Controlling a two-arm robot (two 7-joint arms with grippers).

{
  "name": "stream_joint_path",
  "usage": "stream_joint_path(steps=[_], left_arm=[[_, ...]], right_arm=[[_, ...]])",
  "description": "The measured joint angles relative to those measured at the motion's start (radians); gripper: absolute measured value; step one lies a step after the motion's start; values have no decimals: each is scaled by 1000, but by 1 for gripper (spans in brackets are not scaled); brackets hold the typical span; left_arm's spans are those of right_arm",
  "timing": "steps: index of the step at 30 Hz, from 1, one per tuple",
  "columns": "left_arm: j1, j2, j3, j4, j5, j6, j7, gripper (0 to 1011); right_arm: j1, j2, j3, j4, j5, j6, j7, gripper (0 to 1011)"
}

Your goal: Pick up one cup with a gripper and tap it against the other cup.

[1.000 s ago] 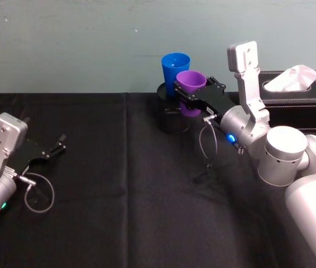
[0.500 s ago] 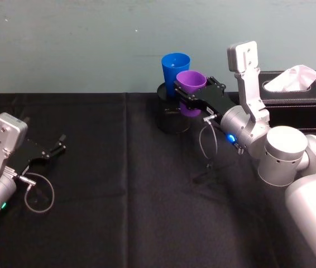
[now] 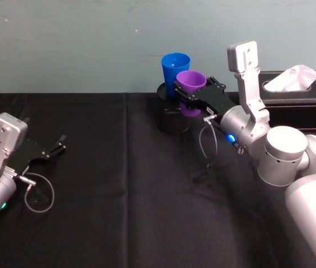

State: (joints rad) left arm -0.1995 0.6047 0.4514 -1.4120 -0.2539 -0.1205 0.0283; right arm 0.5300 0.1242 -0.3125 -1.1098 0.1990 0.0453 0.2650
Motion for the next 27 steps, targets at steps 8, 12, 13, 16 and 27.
stream_joint_path(steps=[8,12,13,16,27], left_arm=[[0,0,0,0,0,0,0,1000],[0,0,0,0,0,0,0,1000],[0,0,0,0,0,0,0,1000],[0,0,0,0,0,0,0,1000],[0,0,0,0,0,0,0,1000]], right_arm=[[0,0,0,0,0,0,0,723],[0,0,0,0,0,0,0,723],[0,0,0,0,0,0,0,723],[0,0,0,0,0,0,0,723],[0,0,0,0,0,0,0,723]])
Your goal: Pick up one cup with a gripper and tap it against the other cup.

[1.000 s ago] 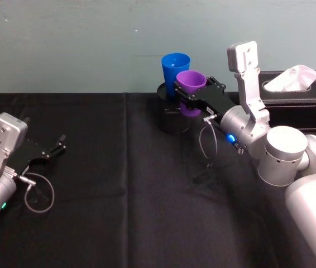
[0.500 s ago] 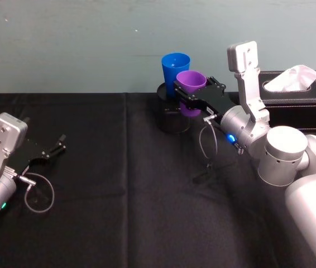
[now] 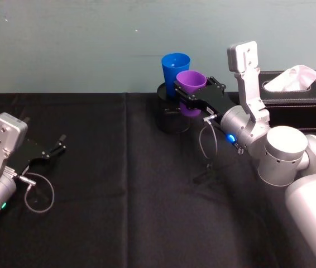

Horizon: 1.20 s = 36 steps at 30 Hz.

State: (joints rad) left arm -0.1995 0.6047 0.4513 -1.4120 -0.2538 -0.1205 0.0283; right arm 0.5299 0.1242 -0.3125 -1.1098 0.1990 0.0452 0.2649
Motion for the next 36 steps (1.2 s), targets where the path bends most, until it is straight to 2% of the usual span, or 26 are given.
stream_joint_path(steps=[36], left_arm=[[0,0,0,0,0,0,0,1000]], right_arm=[[0,0,0,0,0,0,0,723]])
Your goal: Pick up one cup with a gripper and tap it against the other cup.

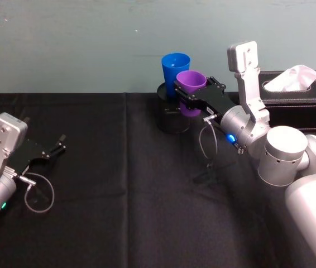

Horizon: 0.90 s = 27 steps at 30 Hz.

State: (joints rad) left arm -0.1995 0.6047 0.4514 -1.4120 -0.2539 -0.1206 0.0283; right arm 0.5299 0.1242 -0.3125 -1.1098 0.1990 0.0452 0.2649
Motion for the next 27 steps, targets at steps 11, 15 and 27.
stream_joint_path(steps=[11,15,27], left_arm=[[0,0,0,0,0,0,0,1000],[0,0,0,0,0,0,0,1000],[0,0,0,0,0,0,0,1000]], right_arm=[[0,0,0,0,0,0,0,723],[0,0,0,0,0,0,0,723],[0,0,0,0,0,0,0,723]])
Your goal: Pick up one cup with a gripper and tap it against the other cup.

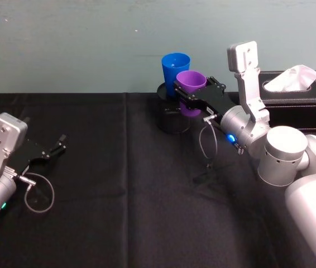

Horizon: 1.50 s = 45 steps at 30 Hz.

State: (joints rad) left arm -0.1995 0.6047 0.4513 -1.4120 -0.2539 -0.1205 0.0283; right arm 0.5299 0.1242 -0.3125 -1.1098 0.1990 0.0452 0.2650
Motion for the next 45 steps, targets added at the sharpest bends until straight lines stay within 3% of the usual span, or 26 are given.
stream_joint_path(steps=[45], left_arm=[[0,0,0,0,0,0,0,1000]], right_arm=[[0,0,0,0,0,0,0,723]])
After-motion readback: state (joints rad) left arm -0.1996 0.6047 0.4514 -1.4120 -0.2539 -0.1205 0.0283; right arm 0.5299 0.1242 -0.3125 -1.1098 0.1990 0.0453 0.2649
